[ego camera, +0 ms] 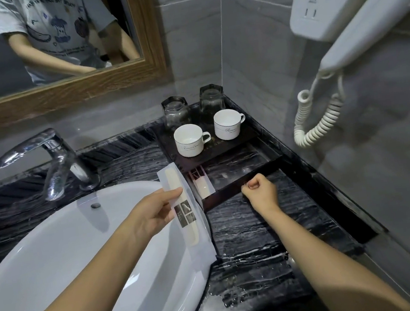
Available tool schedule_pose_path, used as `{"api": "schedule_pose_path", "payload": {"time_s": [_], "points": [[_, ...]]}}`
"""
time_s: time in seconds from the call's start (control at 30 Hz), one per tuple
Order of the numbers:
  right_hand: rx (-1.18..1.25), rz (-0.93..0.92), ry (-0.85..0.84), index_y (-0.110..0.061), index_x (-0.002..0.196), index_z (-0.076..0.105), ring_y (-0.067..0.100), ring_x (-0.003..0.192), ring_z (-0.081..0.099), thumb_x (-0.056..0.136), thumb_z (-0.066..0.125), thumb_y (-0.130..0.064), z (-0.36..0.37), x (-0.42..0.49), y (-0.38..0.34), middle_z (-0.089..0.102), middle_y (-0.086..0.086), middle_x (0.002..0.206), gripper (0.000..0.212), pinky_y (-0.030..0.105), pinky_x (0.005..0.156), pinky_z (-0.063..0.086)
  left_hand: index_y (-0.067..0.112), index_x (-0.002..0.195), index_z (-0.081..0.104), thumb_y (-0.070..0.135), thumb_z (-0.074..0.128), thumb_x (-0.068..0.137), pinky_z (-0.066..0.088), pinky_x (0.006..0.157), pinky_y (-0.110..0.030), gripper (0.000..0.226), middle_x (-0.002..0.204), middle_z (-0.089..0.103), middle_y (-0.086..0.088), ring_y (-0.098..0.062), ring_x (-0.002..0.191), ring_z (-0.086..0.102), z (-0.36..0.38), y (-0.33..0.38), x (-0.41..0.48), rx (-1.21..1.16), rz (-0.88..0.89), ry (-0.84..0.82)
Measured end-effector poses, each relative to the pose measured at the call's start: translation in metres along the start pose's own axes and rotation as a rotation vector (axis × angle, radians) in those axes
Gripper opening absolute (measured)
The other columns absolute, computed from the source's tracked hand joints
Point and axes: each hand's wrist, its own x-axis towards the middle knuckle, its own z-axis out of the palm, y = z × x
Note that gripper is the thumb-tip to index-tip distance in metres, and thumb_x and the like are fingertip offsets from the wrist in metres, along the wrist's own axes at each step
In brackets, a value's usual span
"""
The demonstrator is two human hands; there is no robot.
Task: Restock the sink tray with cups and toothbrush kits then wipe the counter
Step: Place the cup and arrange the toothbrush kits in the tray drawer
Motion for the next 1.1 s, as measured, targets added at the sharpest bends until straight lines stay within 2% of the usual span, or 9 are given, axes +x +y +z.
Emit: {"api": "schedule_pose_path", "payload": {"time_s": [0.17, 0.43, 0.5, 0.6, 0.67, 0.77, 0.87, 1.03, 1.1], "points": [[-0.032, -0.014, 0.01, -0.016, 0.066, 0.046, 0.006, 0.054, 0.048, 0.078, 0.067, -0.014, -0.013, -0.02, 0.011, 0.052, -0.008, 0.058, 0.024, 0.019, 0.051, 0.036, 0.007, 0.084, 0.063, 0.0, 0.061, 0.082, 0.054, 0.045, -0.021, 0.007, 0.061, 0.073, -0.002, -0.011, 0.054, 0.069, 0.013, -0.008, -0.008, -0.024, 0.01, 0.004], [-0.077, -0.006, -0.016, -0.014, 0.071, 0.049, 0.016, 0.06, 0.053, 0.079, 0.066, -0.015, -0.032, -0.04, 0.024, 0.054, -0.005, 0.061, 0.019, 0.024, 0.052, 0.039, 0.005, 0.087, 0.063, -0.001, 0.058, 0.084, 0.053, 0.042, -0.021, 0.008, 0.061, 0.073, -0.004, -0.012, 0.053, 0.069, 0.023, -0.018, -0.022, -0.05, 0.028, 0.0], [-0.085, 0.006, -0.027, -0.011, 0.077, 0.052, 0.019, 0.066, 0.056, 0.08, 0.066, -0.015, -0.036, -0.042, 0.024, 0.057, -0.003, 0.064, 0.015, 0.026, 0.057, 0.041, 0.006, 0.086, 0.063, -0.001, 0.059, 0.084, 0.053, 0.042, -0.021, 0.008, 0.061, 0.073, -0.004, -0.012, 0.053, 0.07, 0.022, -0.018, -0.025, -0.061, 0.035, 0.005], [-0.107, 0.02, -0.034, -0.006, 0.09, 0.056, 0.022, 0.079, 0.06, 0.083, 0.066, -0.019, -0.042, -0.047, 0.019, 0.062, 0.006, 0.081, 0.018, 0.03, 0.071, 0.047, 0.006, 0.083, 0.063, -0.001, 0.059, 0.084, 0.053, 0.043, -0.021, 0.008, 0.06, 0.073, -0.003, -0.012, 0.054, 0.07, 0.017, -0.016, -0.028, -0.075, 0.043, 0.022], [-0.136, -0.042, 0.042, -0.008, 0.095, 0.055, 0.022, 0.087, 0.057, 0.085, 0.064, -0.021, -0.046, -0.052, 0.01, 0.059, 0.004, 0.09, 0.019, 0.033, 0.075, 0.048, 0.007, 0.083, 0.063, -0.001, 0.059, 0.083, 0.053, 0.043, -0.021, 0.008, 0.059, 0.073, -0.003, -0.011, 0.053, 0.069, 0.011, -0.013, -0.03, -0.085, 0.051, 0.034], [-0.16, -0.279, 0.155, -0.017, 0.084, 0.052, 0.017, 0.085, 0.052, 0.087, 0.058, -0.019, -0.047, -0.057, -0.018, 0.051, -0.008, 0.081, 0.007, 0.031, 0.071, 0.045, 0.007, 0.083, 0.062, 0.0, 0.059, 0.084, 0.053, 0.042, -0.021, 0.008, 0.057, 0.072, -0.002, -0.01, 0.051, 0.068, 0.001, -0.007, -0.03, -0.107, 0.064, 0.061], [-0.239, -0.344, -0.006, -0.016, 0.08, 0.059, 0.017, 0.079, 0.055, 0.089, 0.057, -0.023, -0.03, -0.049, -0.052, 0.054, -0.007, 0.077, 0.011, 0.028, 0.066, 0.042, 0.007, 0.081, 0.061, 0.0, 0.06, 0.083, 0.053, 0.042, -0.021, 0.008, 0.056, 0.071, -0.002, -0.01, 0.049, 0.067, -0.008, -0.002, -0.028, -0.119, 0.064, 0.08], [-0.439, -0.087, -0.319, -0.002, 0.086, 0.067, 0.031, 0.091, 0.065, 0.088, 0.062, -0.025, 0.013, -0.022, -0.081, 0.069, 0.014, 0.094, 0.024, 0.034, 0.076, 0.052, 0.008, 0.081, 0.063, 0.002, 0.061, 0.083, 0.055, 0.046, -0.021, 0.007, 0.064, 0.069, -0.004, -0.01, 0.053, 0.067, -0.019, 0.005, -0.02, -0.094, 0.06, 0.066], [-0.474, 0.006, -0.368, -0.002, 0.072, 0.063, 0.03, 0.077, 0.062, 0.085, 0.065, -0.025, 0.026, -0.016, -0.083, 0.062, 0.013, 0.077, 0.026, 0.031, 0.067, 0.05, 0.008, 0.081, 0.064, 0.003, 0.061, 0.083, 0.055, 0.046, -0.02, 0.007, 0.068, 0.069, -0.004, -0.01, 0.055, 0.066, -0.025, 0.01, -0.015, -0.086, 0.058, 0.064]]}}
